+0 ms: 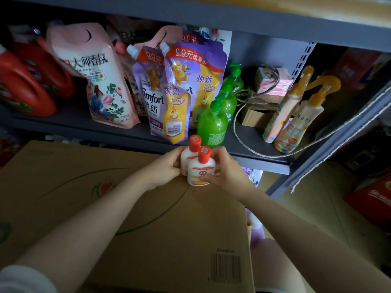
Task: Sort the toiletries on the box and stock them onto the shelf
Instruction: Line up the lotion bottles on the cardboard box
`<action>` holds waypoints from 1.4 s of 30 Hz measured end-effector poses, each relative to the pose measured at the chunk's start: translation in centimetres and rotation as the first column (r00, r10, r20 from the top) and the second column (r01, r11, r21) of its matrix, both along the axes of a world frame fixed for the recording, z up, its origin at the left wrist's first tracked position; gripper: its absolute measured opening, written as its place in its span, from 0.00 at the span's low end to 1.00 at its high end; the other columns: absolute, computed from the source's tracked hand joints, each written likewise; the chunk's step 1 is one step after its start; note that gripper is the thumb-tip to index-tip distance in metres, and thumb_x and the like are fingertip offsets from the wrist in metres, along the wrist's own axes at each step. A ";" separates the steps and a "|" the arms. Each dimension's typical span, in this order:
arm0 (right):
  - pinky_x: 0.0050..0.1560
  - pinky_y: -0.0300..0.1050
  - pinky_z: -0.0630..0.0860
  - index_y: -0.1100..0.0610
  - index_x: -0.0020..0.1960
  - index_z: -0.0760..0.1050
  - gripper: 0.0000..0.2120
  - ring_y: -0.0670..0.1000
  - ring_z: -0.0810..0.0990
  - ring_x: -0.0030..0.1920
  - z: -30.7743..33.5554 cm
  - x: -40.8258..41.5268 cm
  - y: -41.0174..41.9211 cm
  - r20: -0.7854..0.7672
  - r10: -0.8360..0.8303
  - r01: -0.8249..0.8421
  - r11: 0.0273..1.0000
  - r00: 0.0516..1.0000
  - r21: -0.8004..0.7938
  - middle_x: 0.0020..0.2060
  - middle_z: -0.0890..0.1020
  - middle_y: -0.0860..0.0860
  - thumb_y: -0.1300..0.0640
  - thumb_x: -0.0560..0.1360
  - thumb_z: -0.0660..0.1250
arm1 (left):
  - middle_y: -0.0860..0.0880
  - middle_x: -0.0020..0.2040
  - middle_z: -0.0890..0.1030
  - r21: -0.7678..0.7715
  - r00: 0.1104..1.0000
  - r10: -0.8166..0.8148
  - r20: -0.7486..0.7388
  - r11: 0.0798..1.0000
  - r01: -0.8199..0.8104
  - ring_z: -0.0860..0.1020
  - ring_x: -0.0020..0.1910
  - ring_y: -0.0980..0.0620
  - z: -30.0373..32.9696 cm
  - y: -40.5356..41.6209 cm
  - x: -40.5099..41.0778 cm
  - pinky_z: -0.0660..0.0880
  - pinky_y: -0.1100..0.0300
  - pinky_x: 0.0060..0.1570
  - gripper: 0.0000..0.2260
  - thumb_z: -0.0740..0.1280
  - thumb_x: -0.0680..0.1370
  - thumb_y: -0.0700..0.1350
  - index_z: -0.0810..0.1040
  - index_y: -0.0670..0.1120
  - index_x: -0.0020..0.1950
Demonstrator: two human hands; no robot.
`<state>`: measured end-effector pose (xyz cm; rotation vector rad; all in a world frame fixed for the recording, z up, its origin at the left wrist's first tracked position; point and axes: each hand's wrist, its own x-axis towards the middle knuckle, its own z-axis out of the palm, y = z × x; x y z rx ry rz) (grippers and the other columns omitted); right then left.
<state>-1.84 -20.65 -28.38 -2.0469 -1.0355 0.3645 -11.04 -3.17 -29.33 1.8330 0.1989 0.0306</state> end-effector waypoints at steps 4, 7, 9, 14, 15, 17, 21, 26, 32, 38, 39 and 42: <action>0.57 0.44 0.71 0.59 0.60 0.68 0.34 0.50 0.74 0.55 3.5 0.8 -0.6 0.182 0.003 -0.008 1.000 0.983 0.025 0.54 0.75 0.53 0.46 0.62 0.78 | 0.56 0.67 0.68 0.267 0.993 -0.044 0.108 0.963 0.013 0.66 0.69 0.59 2.8 1.0 -0.3 0.62 0.65 0.67 0.34 0.56 0.70 0.26 0.61 0.59 0.67; 0.50 0.35 0.70 0.60 0.55 0.73 0.26 0.43 0.75 0.49 10.0 1.9 -1.2 0.396 -0.069 -0.026 0.973 0.916 0.229 0.47 0.77 0.48 0.41 0.68 0.69 | 0.51 0.61 0.73 0.488 0.912 0.024 0.409 0.839 -0.241 0.69 0.60 0.66 8.9 1.1 0.1 0.66 0.77 0.54 0.24 0.59 0.73 0.28 0.70 0.46 0.66; 0.45 0.33 0.73 0.56 0.50 0.74 0.14 0.42 0.78 0.43 14.6 2.5 -1.4 0.406 -0.165 -0.003 0.924 0.899 0.382 0.41 0.78 0.43 0.47 0.72 0.66 | 0.45 0.57 0.77 0.591 0.750 -0.069 0.657 0.665 -0.456 0.73 0.57 0.57 13.9 1.1 0.5 0.68 0.70 0.55 0.17 0.59 0.74 0.32 0.75 0.40 0.61; 0.40 0.24 0.68 0.55 0.49 0.74 0.05 0.36 0.76 0.39 23.9 4.2 -0.4 0.499 -0.298 0.003 0.861 0.814 0.509 0.38 0.76 0.37 0.57 0.74 0.63 | 0.42 0.52 0.79 0.600 0.497 -0.359 0.790 0.279 -0.750 0.74 0.51 0.43 24.1 2.0 3.6 0.71 0.50 0.52 0.12 0.67 0.74 0.44 0.75 0.44 0.57; 0.40 0.25 0.68 0.56 0.49 0.75 0.06 0.37 0.76 0.39 25.3 5.0 0.2 0.510 -0.319 0.021 0.862 0.799 0.506 0.38 0.76 0.39 0.57 0.74 0.64 | 0.43 0.51 0.79 0.610 0.519 -0.348 0.780 0.244 -0.754 0.74 0.50 0.42 25.6 2.3 4.6 0.72 0.50 0.51 0.14 0.67 0.74 0.49 0.76 0.44 0.56; 0.45 0.34 0.72 0.58 0.50 0.76 0.06 0.43 0.76 0.39 28.0 7.1 1.9 0.490 -0.358 0.094 0.870 0.795 0.483 0.38 0.77 0.45 0.57 0.74 0.65 | 0.43 0.47 0.79 0.675 0.612 -0.298 0.733 0.204 -0.709 0.75 0.47 0.41 27.9 3.0 6.3 0.74 0.49 0.47 0.19 0.62 0.74 0.57 0.79 0.43 0.52; 0.48 0.43 0.72 0.59 0.57 0.73 0.12 0.54 0.76 0.50 32.5 13.0 5.7 0.382 -0.401 0.286 0.902 0.833 0.323 0.48 0.78 0.53 0.57 0.75 0.65 | 0.51 0.38 0.73 0.757 0.741 -0.162 0.651 0.212 -0.618 0.76 0.43 0.45 29.5 3.8 9.2 0.68 0.57 0.37 0.30 0.48 0.70 0.66 0.79 0.45 0.47; 0.54 0.47 0.70 0.63 0.68 0.63 0.27 0.57 0.73 0.58 34.5 19.2 8.7 0.235 -0.428 0.392 0.901 0.872 0.188 0.63 0.73 0.59 0.57 0.74 0.68 | 0.49 0.33 0.78 0.761 0.754 -0.099 0.649 0.064 -0.646 0.78 0.36 0.43 28.2 5.9 11.0 0.62 0.60 0.31 0.24 0.46 0.69 0.66 0.70 0.49 0.35; 0.40 0.25 0.71 0.60 0.76 0.49 0.34 0.50 0.71 0.58 36.4 22.9 11.3 -0.018 -0.300 0.293 0.915 0.954 0.278 0.71 0.64 0.58 0.60 0.77 0.64 | 0.49 0.22 0.73 0.687 0.673 -0.141 0.726 0.108 -0.719 0.74 0.21 0.45 27.4 6.6 11.9 0.66 0.62 0.25 0.21 0.55 0.70 0.62 0.72 0.47 0.29; 0.41 0.41 0.72 0.61 0.63 0.70 0.14 0.56 0.77 0.47 38.8 26.6 15.3 0.190 -0.327 0.329 0.944 0.926 0.021 0.45 0.78 0.55 0.62 0.78 0.60 | 0.50 0.21 0.69 0.680 0.656 -0.177 0.733 0.190 -0.708 0.71 0.19 0.46 27.2 7.2 11.8 0.64 0.63 0.24 0.19 0.58 0.71 0.57 0.72 0.45 0.29; 0.40 0.42 0.72 0.63 0.61 0.72 0.13 0.54 0.77 0.43 38.9 26.8 15.9 0.253 -0.299 0.328 0.941 0.920 -0.079 0.41 0.77 0.55 0.62 0.78 0.59 | 0.50 0.21 0.69 0.681 0.657 -0.179 0.733 0.199 -0.705 0.71 0.20 0.47 27.2 7.3 11.8 0.64 0.63 0.23 0.19 0.58 0.72 0.57 0.72 0.45 0.29; 0.55 0.47 0.73 0.61 0.67 0.70 0.18 0.58 0.77 0.57 38.9 27.9 16.7 0.582 -0.220 0.415 0.882 0.783 -0.225 0.58 0.77 0.59 0.56 0.79 0.57 | 0.50 0.22 0.70 0.676 0.653 -0.177 0.736 0.218 -0.704 0.72 0.21 0.47 27.0 7.4 11.8 0.67 0.61 0.23 0.18 0.58 0.73 0.56 0.72 0.45 0.30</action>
